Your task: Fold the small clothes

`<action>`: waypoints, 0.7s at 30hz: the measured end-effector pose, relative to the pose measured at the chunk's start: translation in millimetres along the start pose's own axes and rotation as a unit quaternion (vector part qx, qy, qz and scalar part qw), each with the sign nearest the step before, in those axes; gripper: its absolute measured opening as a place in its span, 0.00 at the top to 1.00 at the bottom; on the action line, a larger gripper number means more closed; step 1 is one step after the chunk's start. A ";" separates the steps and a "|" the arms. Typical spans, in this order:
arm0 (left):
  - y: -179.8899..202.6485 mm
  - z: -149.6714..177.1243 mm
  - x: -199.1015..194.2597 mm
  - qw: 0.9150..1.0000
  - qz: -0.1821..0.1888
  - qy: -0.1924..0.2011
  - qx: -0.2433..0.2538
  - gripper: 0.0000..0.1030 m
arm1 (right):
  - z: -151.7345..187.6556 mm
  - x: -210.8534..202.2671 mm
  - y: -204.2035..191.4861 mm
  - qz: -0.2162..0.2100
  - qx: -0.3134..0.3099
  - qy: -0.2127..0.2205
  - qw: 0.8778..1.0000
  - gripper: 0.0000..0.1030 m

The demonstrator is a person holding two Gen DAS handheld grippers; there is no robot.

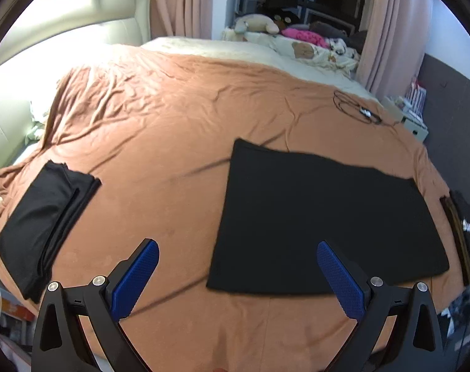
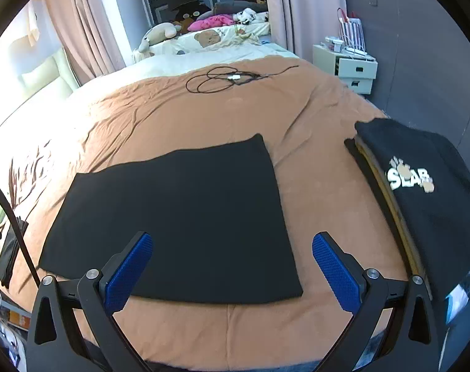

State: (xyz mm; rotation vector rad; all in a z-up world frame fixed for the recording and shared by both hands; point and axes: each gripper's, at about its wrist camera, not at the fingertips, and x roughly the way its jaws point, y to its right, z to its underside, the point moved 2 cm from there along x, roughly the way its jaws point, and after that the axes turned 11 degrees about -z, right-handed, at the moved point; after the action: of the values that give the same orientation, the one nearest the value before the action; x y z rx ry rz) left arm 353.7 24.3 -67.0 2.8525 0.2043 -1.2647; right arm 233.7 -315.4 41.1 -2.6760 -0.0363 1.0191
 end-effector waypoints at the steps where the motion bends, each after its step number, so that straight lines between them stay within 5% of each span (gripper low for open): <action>1: 0.0 4.0 -0.7 1.000 0.006 -0.001 0.000 0.00 | 1.3 -0.5 0.1 -0.004 0.004 -0.001 1.000 0.00; 7: 1.5 26.4 -6.4 0.999 0.040 0.017 0.004 0.00 | 14.1 -6.7 -0.4 -0.020 -0.012 0.013 1.000 0.00; 21: -5.6 59.1 17.0 0.995 0.094 -0.009 -0.022 0.01 | 47.8 0.4 17.3 -0.062 0.004 0.005 0.998 0.00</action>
State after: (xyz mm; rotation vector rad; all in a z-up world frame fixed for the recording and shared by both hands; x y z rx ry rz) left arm 320.7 27.8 -119.1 2.7451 -0.0361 -1.2320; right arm 201.4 -320.2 2.1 -2.6341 -0.1933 0.9644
